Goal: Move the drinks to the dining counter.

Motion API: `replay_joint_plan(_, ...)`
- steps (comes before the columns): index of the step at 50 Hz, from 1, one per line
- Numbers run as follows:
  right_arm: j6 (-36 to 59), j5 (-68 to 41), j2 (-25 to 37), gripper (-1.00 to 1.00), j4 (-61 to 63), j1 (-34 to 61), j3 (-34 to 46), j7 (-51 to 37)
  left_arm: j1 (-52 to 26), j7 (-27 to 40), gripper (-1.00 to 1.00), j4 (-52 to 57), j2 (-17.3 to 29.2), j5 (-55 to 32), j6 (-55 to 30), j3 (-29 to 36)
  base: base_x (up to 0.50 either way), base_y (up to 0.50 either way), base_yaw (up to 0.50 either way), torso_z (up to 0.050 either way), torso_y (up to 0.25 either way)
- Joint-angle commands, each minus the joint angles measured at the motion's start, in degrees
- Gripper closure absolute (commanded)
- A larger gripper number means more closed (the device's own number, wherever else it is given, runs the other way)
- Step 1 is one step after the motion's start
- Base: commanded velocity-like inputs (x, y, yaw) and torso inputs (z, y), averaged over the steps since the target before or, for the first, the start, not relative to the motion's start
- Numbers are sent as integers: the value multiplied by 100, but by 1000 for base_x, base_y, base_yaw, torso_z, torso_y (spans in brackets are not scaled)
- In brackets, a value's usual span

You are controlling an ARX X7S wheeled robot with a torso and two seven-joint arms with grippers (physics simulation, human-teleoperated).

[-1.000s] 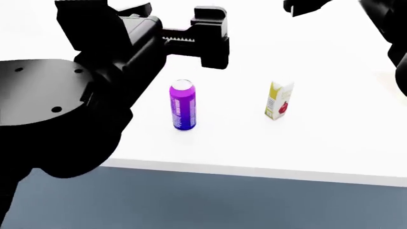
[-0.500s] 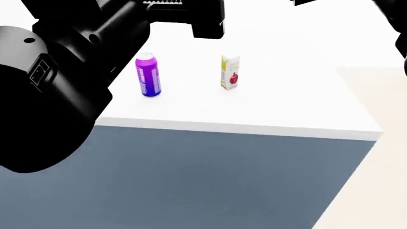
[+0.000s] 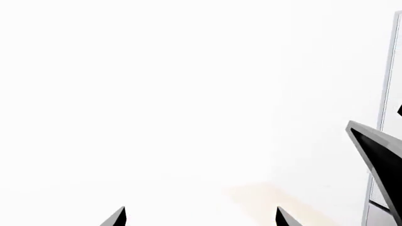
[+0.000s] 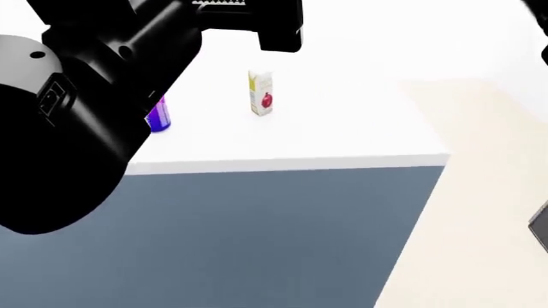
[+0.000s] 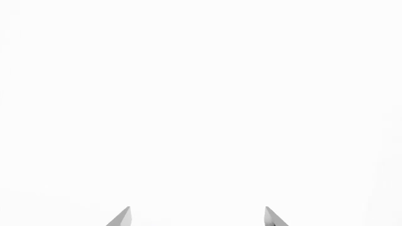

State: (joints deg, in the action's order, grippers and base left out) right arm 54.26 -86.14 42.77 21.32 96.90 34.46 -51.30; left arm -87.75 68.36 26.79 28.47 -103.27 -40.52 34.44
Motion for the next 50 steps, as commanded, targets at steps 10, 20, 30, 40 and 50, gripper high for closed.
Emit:
replay_joint_plan(10, -59, -5, -12, -100, 2, -30, -14, 37, -23, 4, -100, -1, 18, -17, 33, 2, -6, -75, -500, 0, 0)
replay_joint_plan(20, -50, -7, -19, -100, -12, -13, -2, 41, -61, 20, -100, 3, 32, -50, 45, -5, -10, -74, -500, 0, 0)
replay_joint_plan(30, -50, -25, -32, -100, -22, -14, 6, 26, -91, 19, -100, -29, 53, -42, 50, -4, -15, -73, -500, 0, 0)
replay_joint_plan(40, -50, -34, -30, -100, -19, -5, 7, 15, -101, 23, -100, -20, 62, -49, 63, -1, -19, -71, -500, 0, 0)
replay_joint_plan(50, -38, -59, -25, -100, 0, -3, 15, -5, -114, 45, -100, 5, 68, -75, 77, 2, -23, -70, -500, 0, 0)
